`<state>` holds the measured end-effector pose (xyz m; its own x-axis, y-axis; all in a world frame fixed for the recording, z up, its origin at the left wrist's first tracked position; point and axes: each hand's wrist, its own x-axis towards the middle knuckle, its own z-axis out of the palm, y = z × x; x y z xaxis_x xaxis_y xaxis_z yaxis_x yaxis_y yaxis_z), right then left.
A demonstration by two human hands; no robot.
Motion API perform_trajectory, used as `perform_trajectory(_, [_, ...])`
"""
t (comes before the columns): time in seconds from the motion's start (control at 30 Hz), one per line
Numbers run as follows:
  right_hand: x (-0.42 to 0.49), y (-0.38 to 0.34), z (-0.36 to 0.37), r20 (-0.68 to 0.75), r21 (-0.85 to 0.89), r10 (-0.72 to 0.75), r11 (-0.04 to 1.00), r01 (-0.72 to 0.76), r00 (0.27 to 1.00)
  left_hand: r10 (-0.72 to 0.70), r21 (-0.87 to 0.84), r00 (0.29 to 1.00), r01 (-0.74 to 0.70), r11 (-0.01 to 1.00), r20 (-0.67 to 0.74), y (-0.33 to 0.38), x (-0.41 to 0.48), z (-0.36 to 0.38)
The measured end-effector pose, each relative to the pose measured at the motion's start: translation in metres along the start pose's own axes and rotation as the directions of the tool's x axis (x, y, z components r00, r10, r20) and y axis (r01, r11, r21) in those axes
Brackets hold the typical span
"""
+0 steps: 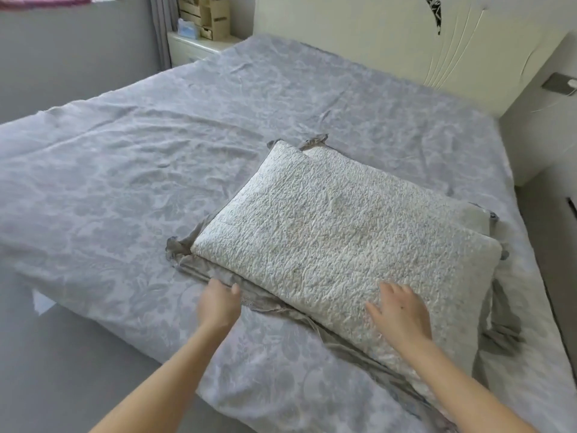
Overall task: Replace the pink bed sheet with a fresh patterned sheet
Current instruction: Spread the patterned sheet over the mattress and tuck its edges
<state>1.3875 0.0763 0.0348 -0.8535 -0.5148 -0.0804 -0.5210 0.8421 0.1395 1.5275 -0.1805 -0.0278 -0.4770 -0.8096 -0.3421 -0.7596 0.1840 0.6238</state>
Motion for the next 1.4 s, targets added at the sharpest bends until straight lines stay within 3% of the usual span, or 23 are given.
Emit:
perform_trajectory(0.13, [0.076, 0.027, -0.012, -0.04, -0.007, 0.092, 0.996, -0.092, 0.995, 0.022, 0.165, 1.0, -0.02, 0.986, -0.012, 0.033, 0.05, 0.004])
perform_trajectory(0.3, [0.192, 0.064, -0.012, 0.049, 0.004, 0.203, 0.979, -0.204, 0.978, 0.065, 0.389, 0.997, -0.04, 0.921, -0.052, 0.067, 0.136, 0.005])
perform_trajectory(0.43, [0.25, 0.079, 0.0, 0.244, 0.007, 0.191, 0.98, -0.199, 0.951, 0.042, 0.423, 0.999, -0.05, 0.905, 0.028, 0.073, 0.194, 0.015])
perform_trajectory(0.5, [0.267, 0.077, 0.012, 0.321, -0.071, 0.204, 0.979, -0.191, 0.925, 0.034, 0.433, 0.993, -0.08, 0.898, 0.113, 0.072, 0.21, 0.023])
perform_trajectory(0.57, [0.27, 0.075, 0.022, 0.332, -0.141, 0.243, 0.968, -0.207, 0.911, 0.059, 0.435, 0.985, -0.124, 0.892, 0.16, 0.072, 0.213, 0.024])
perform_trajectory(0.7, [0.279, 0.068, 0.02, 0.379, -0.221, 0.331, 0.939, -0.263, 0.864, 0.065, 0.423, 0.992, -0.107, 0.9, 0.112, 0.074, 0.218, 0.008])
perform_trajectory(0.8, [0.286, 0.044, 0.011, 0.247, -0.296, 0.376, 0.907, -0.3, 0.893, 0.078, 0.339, 0.996, -0.084, 0.937, 0.031, 0.082, 0.237, -0.007])
perform_trajectory(0.93, [0.292, -0.047, -0.021, 0.019, -0.194, 0.027, 0.981, -0.022, 0.999, 0.126, 0.318, 0.991, -0.104, 0.942, -0.051, 0.083, 0.268, -0.025])
perform_trajectory(1.07, [0.318, -0.161, -0.027, -0.09, 0.099, -0.365, 0.923, 0.373, 0.927, 0.159, 0.322, 0.986, -0.135, 0.937, -0.049, 0.072, 0.301, -0.041])
perform_trajectory(1.13, [0.338, -0.21, -0.024, -0.103, 0.165, -0.459, 0.867, 0.471, 0.882, 0.179, 0.347, 0.983, -0.158, 0.924, -0.031, 0.062, 0.323, -0.053])
perform_trajectory(1.27, [0.381, -0.28, -0.01, 0.044, 0.239, -0.494, 0.849, 0.471, 0.869, 0.218, 0.476, 0.975, -0.214, 0.853, 0.049, 0.041, 0.371, -0.072])
perform_trajectory(1.4, [0.456, -0.33, 0.025, 0.177, 0.389, -0.322, 0.891, 0.234, 0.93, 0.3, 0.578, 0.938, -0.345, 0.74, 0.175, 0.011, 0.455, -0.088])
